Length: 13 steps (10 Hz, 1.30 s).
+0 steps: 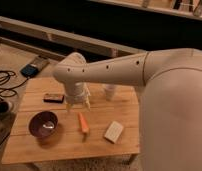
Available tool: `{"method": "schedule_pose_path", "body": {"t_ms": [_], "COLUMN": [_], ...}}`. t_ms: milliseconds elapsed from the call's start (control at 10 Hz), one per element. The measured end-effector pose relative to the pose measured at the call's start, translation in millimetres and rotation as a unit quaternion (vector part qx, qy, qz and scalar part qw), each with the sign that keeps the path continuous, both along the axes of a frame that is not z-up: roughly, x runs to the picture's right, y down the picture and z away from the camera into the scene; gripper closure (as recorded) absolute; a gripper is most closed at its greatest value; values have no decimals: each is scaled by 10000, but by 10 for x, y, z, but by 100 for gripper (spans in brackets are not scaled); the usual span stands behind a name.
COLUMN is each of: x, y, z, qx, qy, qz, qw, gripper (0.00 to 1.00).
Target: Place the eraser in the ceramic cup
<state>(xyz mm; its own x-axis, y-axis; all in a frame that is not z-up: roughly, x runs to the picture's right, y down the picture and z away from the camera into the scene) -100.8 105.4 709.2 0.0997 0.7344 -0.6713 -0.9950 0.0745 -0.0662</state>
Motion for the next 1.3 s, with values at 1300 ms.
{"method": "schedule_pose_path", "body": {"t_ms": [1300], "x": [-1051], "y": [-127], "z": [1396], "qx": [-821], "qy": [-2783], "qz": [-3650], "qw": [8846], "gripper": [35]}}
